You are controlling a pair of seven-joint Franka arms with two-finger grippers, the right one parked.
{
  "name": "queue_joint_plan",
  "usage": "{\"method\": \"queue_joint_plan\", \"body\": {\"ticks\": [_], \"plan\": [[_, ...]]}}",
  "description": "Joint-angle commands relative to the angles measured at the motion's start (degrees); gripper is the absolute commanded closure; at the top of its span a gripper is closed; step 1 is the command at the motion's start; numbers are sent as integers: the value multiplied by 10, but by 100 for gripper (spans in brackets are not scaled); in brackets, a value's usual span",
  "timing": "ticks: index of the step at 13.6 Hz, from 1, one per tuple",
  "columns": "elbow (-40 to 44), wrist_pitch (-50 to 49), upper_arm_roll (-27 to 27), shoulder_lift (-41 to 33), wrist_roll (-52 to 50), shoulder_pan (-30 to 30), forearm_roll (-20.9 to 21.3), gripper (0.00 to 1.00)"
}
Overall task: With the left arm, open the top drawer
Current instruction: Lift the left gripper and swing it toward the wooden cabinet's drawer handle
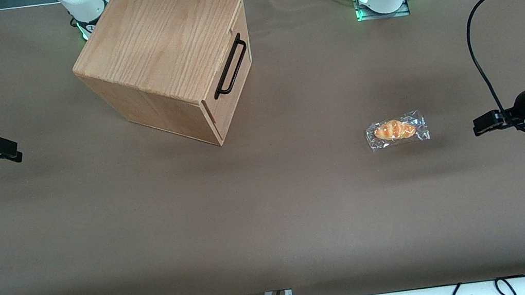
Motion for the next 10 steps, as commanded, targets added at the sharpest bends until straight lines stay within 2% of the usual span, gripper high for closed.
{"method": "queue_joint_plan", "body": {"ticks": [1,4,10], "plan": [[-5,-4,-4,-10,-8,0,10,0],[-6,-4,-7,-10,-9,-8,6,0],[-5,-4,-69,-9,-10,-15,3,0]]}}
